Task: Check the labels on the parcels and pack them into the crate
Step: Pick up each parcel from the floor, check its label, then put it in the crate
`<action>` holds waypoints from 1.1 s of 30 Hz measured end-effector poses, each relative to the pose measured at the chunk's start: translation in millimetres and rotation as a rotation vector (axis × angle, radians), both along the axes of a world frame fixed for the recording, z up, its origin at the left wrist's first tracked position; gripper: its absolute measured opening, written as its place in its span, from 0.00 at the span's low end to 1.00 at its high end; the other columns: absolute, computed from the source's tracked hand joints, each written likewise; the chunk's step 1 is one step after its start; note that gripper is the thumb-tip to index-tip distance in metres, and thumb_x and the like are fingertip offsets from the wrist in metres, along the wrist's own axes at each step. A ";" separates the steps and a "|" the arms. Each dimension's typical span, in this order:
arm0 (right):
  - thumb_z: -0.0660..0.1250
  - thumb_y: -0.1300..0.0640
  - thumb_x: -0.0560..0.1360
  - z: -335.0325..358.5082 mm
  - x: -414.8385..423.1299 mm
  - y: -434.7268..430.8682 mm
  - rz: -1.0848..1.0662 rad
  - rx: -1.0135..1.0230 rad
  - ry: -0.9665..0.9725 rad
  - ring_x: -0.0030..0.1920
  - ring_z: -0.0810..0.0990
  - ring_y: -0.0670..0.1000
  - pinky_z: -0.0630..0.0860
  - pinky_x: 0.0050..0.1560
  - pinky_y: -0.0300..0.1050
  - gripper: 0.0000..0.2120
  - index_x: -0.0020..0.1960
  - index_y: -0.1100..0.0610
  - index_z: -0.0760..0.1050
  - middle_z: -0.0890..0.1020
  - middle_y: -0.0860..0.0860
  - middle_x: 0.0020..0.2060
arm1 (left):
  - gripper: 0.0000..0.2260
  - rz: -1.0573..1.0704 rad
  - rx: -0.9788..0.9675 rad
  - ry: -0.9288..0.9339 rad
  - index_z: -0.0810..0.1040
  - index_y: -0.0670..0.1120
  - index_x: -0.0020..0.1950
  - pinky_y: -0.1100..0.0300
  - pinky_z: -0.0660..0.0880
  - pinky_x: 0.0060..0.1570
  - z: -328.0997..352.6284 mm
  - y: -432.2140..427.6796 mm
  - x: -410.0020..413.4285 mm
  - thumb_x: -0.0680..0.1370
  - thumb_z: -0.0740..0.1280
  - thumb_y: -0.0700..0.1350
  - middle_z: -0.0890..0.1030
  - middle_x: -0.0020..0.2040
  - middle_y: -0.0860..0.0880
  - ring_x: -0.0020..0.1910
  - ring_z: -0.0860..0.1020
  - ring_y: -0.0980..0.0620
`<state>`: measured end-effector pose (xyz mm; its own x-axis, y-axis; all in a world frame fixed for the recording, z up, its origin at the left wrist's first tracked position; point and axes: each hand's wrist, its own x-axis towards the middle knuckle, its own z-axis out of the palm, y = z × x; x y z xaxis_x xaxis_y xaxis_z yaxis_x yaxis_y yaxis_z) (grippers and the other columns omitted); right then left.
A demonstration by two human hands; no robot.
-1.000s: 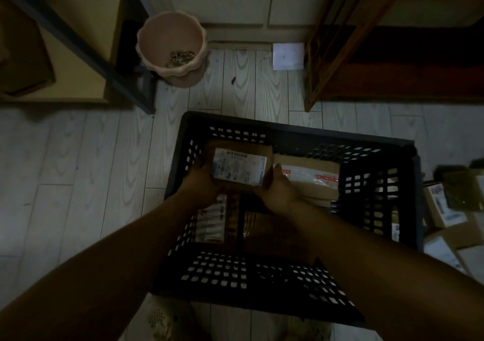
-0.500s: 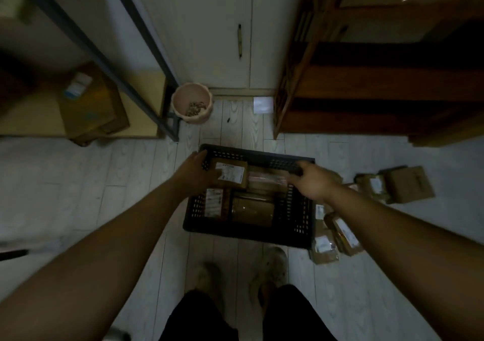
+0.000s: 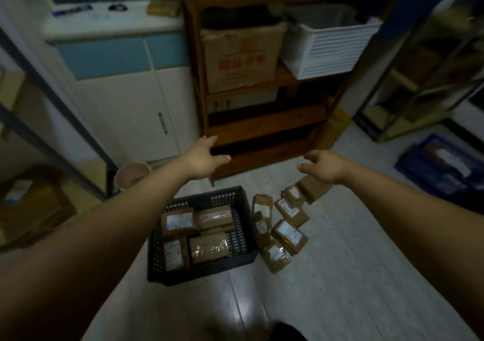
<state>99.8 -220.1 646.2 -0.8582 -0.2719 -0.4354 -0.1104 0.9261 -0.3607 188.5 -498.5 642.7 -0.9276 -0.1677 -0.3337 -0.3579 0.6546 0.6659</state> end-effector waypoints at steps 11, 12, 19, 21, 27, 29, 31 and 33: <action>0.60 0.45 0.79 64.1 19.7 249.6 -0.077 0.009 0.075 0.69 0.68 0.55 0.65 0.65 0.48 0.28 0.75 0.55 0.60 0.67 0.54 0.72 | 0.33 -0.166 -0.001 0.109 0.53 0.53 0.77 0.51 0.56 0.72 65.8 248.9 -50.9 0.76 0.65 0.57 0.52 0.78 0.47 0.75 0.54 0.46; 0.60 0.45 0.79 64.4 20.0 273.4 -0.089 0.019 0.061 0.70 0.67 0.55 0.64 0.67 0.49 0.29 0.75 0.55 0.59 0.66 0.54 0.72 | 0.33 -0.178 0.010 0.105 0.53 0.53 0.77 0.50 0.56 0.72 65.0 273.6 -54.4 0.76 0.65 0.57 0.52 0.78 0.47 0.75 0.54 0.46; 0.60 0.44 0.78 55.4 -14.8 373.2 -0.114 0.047 0.036 0.71 0.65 0.56 0.63 0.69 0.50 0.30 0.75 0.56 0.58 0.64 0.55 0.73 | 0.34 -0.255 -0.059 -0.003 0.51 0.52 0.77 0.52 0.53 0.71 49.2 363.9 -82.8 0.76 0.64 0.58 0.50 0.78 0.46 0.76 0.50 0.46; 0.61 0.44 0.78 43.9 -34.1 381.9 -0.129 0.033 0.019 0.70 0.66 0.56 0.63 0.67 0.49 0.30 0.75 0.55 0.58 0.64 0.55 0.73 | 0.34 -0.232 -0.037 -0.031 0.52 0.52 0.77 0.53 0.54 0.71 40.0 371.4 -97.2 0.76 0.64 0.57 0.50 0.78 0.46 0.75 0.52 0.45; 0.60 0.40 0.77 9.5 -119.1 390.7 -0.057 0.061 -0.054 0.71 0.64 0.55 0.62 0.67 0.47 0.32 0.75 0.53 0.58 0.63 0.53 0.74 | 0.34 -0.175 0.027 -0.069 0.52 0.52 0.77 0.53 0.55 0.70 -0.2 384.7 -176.6 0.76 0.65 0.57 0.51 0.78 0.47 0.75 0.54 0.45; 0.60 0.40 0.77 1.7 -154.1 393.1 -0.044 0.069 -0.071 0.72 0.63 0.55 0.61 0.68 0.45 0.33 0.76 0.54 0.57 0.62 0.53 0.74 | 0.34 -0.173 0.057 -0.084 0.51 0.52 0.77 0.53 0.55 0.71 -12.0 390.8 -215.7 0.76 0.64 0.57 0.50 0.78 0.47 0.75 0.53 0.45; 0.60 0.40 0.77 -2.6 -191.0 396.4 -0.035 0.074 -0.084 0.72 0.63 0.54 0.61 0.68 0.44 0.33 0.76 0.55 0.57 0.62 0.53 0.74 | 0.34 -0.149 0.081 -0.086 0.51 0.51 0.77 0.52 0.55 0.71 -20.9 396.7 -255.2 0.76 0.64 0.57 0.51 0.78 0.47 0.75 0.53 0.45; 0.60 0.41 0.77 -3.1 -224.2 401.6 -0.038 0.076 -0.084 0.71 0.64 0.54 0.61 0.67 0.44 0.33 0.76 0.55 0.57 0.63 0.53 0.74 | 0.34 -0.114 0.118 -0.100 0.52 0.51 0.77 0.51 0.56 0.72 -27.0 403.6 -287.6 0.76 0.65 0.56 0.52 0.78 0.46 0.75 0.55 0.44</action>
<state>-124.4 181.4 643.1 -0.8268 -0.2032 -0.5245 -0.0469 0.9541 -0.2957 -99.0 -94.9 615.7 -0.8998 -0.0175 -0.4359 -0.3536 0.6145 0.7053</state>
